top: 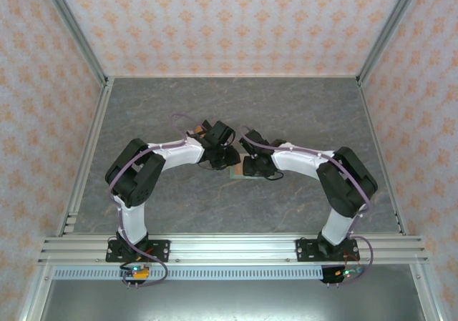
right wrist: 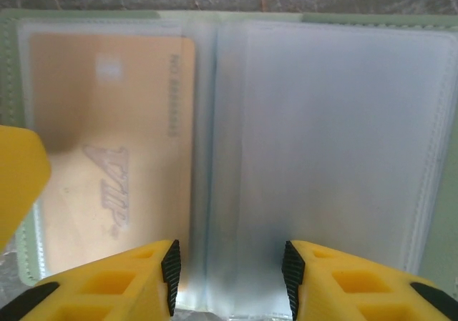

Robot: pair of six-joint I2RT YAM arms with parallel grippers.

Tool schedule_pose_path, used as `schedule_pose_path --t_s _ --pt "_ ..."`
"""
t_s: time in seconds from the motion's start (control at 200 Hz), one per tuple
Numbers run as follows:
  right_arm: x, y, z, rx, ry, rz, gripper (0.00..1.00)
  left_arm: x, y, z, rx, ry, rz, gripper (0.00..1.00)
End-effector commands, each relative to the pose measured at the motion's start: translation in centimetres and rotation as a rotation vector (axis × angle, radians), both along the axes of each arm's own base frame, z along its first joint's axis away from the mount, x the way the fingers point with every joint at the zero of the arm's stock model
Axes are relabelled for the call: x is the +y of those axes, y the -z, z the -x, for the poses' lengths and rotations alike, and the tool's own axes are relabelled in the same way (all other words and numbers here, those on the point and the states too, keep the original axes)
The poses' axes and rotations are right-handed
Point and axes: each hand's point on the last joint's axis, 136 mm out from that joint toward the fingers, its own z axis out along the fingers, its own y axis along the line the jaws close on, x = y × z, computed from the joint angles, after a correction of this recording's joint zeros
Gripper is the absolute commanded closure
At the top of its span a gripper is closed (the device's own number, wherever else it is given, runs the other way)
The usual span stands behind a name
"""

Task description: Take the credit cards out of the card holder

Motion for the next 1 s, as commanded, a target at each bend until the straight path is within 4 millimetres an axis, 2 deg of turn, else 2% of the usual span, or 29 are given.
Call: schedule_pose_path --t_s 0.0,0.135,0.25,0.726,0.736,0.766,0.996 --pt "-1.2 2.0 0.9 0.046 -0.005 0.083 0.59 -0.5 -1.0 -0.1 -0.018 0.025 -0.002 0.72" --pt "-2.5 2.7 1.2 0.054 0.013 0.145 0.67 -0.2 -1.2 -0.1 -0.025 0.021 -0.013 0.71" --pt "-3.0 3.2 1.4 0.061 0.021 0.164 0.71 -0.2 -1.1 0.0 -0.024 0.027 -0.015 0.71" --pt "-3.0 3.8 1.4 0.067 0.036 0.168 0.71 -1.1 -0.6 0.7 0.007 0.096 0.007 0.68" --pt "-3.0 3.8 1.4 0.069 0.036 0.168 0.71 -0.9 0.3 0.9 0.026 0.096 -0.006 0.68" --pt "-3.0 3.8 1.4 0.07 0.036 0.167 0.71 -0.9 0.8 1.0 0.035 0.097 -0.015 0.68" --pt "-3.0 4.0 1.5 0.073 0.039 0.166 0.71 -0.1 2.0 1.1 0.054 0.092 -0.067 0.64"
